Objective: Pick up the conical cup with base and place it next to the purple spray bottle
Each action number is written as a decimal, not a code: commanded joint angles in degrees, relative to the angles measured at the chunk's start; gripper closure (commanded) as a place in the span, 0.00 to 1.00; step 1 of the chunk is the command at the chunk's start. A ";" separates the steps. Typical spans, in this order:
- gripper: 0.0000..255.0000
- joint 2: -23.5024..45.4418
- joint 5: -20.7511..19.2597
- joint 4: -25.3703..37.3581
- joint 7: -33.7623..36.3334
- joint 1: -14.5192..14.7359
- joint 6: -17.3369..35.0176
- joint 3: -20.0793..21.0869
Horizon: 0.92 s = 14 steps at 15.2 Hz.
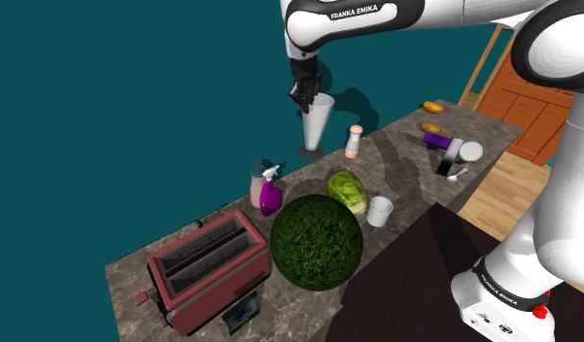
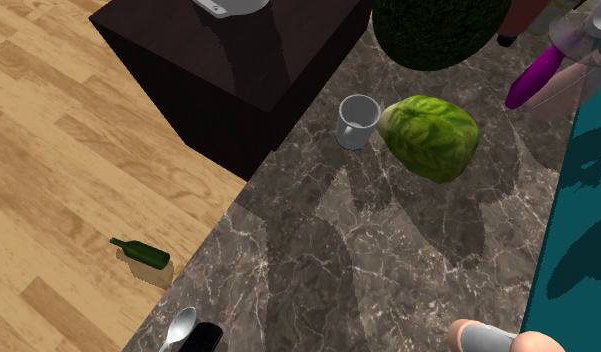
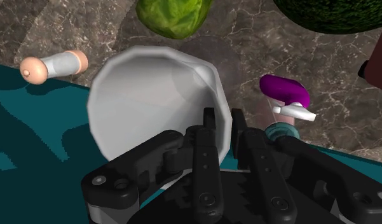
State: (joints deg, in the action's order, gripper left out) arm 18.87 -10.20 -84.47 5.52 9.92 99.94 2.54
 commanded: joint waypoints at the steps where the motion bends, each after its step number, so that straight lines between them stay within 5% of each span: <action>1: 1.00 -0.10 -0.06 -1.57 0.24 -0.03 1.54 -0.01; 14: 1.00 1.64 -0.59 -9.07 1.70 -0.19 10.66 -0.15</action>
State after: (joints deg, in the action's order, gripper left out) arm 20.43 -10.73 -92.84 7.11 9.77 109.77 2.41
